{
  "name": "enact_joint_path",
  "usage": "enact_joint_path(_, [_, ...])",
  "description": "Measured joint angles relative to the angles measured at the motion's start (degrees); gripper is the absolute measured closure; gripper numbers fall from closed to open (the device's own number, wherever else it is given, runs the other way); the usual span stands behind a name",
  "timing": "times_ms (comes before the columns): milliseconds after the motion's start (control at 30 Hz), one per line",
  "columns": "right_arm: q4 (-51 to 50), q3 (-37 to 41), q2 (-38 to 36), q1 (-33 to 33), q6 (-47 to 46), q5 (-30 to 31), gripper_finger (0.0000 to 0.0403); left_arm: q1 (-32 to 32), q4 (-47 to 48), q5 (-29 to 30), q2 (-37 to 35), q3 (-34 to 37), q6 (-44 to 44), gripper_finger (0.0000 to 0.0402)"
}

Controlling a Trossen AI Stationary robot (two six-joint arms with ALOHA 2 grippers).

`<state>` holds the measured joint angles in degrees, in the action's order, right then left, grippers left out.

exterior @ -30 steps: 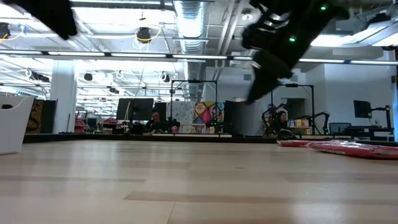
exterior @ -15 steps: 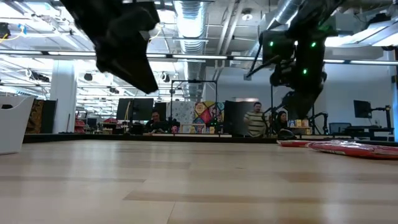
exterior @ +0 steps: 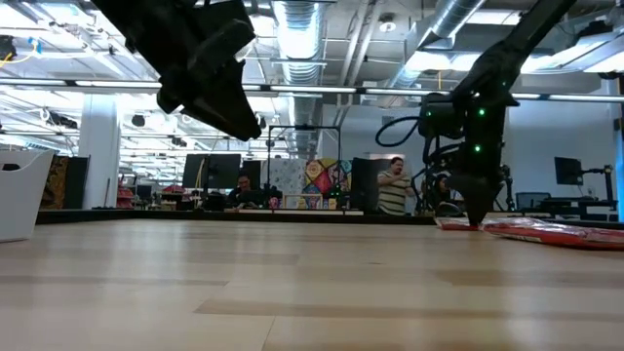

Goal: Sort popcorn bags into baskets
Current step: Put the red popcorn bag into the white bin

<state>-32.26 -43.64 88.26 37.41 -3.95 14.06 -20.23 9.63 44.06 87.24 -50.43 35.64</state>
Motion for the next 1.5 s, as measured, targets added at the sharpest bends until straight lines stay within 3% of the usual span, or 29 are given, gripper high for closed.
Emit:
enact_joint_path(200, [0.7,-0.3,4.1,-0.5,1.2,-1.1,0.0272,-0.6,0.0,0.3,0.0,0.0,0.9,0.0286])
enact_joint_path(367, [5.3,-0.7,5.9,-2.1,-10.5,-4.5,0.0306,-0.6,-0.4,3.0,0.6,0.0,3.3,0.0286])
enact_joint_path(567, [13.2,0.1,-0.7,-8.0,-22.9,-23.0,0.0332,-0.2,-0.4,3.1,3.2,0.0,4.1,0.0286])
enact_joint_path(633, [17.5,-0.4,-4.0,-9.5,-23.6,-25.2,0.0332,-0.2,-1.4,3.0,4.3,0.0,4.4,0.0286])
enact_joint_path(700, [18.1,-0.5,-7.4,-10.0,-20.6,-24.0,0.0330,-0.2,-2.1,2.9,5.3,0.0,4.7,0.0286])
enact_joint_path(867, [10.5,-0.5,-12.1,-10.2,-13.9,-13.4,0.0323,-0.1,-4.1,2.8,6.7,0.0,5.4,0.0286])
enact_joint_path(1033, [7.3,1.7,-12.7,-13.5,-20.2,-15.3,0.0316,-0.1,-6.1,3.9,6.7,0.0,4.9,0.0286])
enact_joint_path(1200, [10.1,6.2,-12.8,-18.8,-23.0,-14.5,0.0276,-0.1,-7.1,4.0,6.7,0.0,4.1,0.0286])
enact_joint_path(1500, [21.0,13.8,-12.8,-22.0,-33.2,-22.5,0.0116,-0.2,-7.2,3.8,6.7,0.0,3.8,0.0286])
